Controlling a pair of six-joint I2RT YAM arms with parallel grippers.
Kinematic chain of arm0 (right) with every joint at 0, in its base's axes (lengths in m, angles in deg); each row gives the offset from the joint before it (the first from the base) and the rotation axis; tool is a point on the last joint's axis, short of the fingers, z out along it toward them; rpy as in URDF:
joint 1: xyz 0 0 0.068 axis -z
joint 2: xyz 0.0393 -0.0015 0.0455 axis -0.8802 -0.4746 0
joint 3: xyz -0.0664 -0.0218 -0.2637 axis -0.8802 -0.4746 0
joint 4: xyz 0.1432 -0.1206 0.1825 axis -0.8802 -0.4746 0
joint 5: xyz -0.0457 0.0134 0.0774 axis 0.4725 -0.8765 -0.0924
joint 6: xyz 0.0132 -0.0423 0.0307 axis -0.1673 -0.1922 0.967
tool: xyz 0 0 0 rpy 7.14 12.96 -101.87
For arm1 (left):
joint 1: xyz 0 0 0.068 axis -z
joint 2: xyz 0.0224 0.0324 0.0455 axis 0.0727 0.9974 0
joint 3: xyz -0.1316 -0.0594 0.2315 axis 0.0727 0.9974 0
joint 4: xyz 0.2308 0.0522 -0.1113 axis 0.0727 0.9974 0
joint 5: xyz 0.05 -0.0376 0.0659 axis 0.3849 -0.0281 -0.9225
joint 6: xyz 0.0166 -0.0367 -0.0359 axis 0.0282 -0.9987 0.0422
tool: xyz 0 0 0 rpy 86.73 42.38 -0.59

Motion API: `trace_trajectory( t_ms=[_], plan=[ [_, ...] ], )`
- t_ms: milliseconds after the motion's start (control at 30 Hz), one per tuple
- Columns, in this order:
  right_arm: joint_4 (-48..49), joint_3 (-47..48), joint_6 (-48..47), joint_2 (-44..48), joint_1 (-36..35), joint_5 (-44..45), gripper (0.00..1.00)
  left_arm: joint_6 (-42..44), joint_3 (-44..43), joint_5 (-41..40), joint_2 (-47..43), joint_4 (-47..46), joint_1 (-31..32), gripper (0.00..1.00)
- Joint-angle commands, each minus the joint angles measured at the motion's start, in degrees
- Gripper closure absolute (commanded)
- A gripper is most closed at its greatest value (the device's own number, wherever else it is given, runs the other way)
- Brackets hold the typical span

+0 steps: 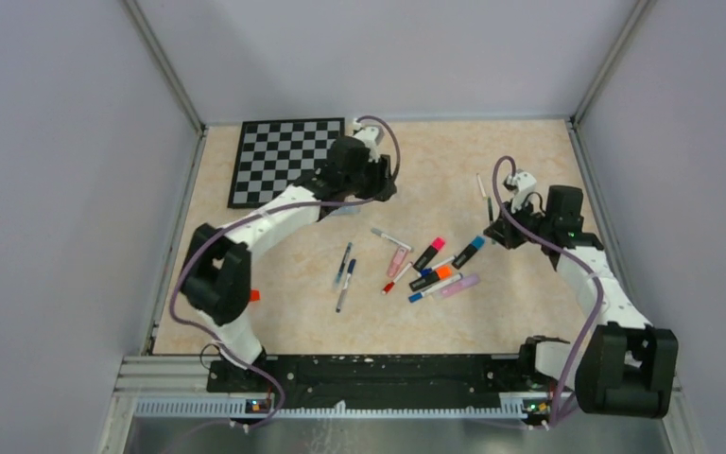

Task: Open the pen caps
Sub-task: Place the pen cap at the center of the board.

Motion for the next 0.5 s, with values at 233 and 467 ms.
trace_trajectory(
  t_ms=[233, 467],
  plan=[
    [1.4, 15.6, 1.9, -19.3, 3.6, 11.6, 1.00, 4.0, 30.1, 4.2, -36.4, -11.7, -1.2, 0.06],
    [-3.2, 31.2, -0.8, -35.4, 3.6, 12.3, 1.00, 2.1, 42.8, 0.1, -54.7, -8.7, -1.6, 0.01]
  ],
)
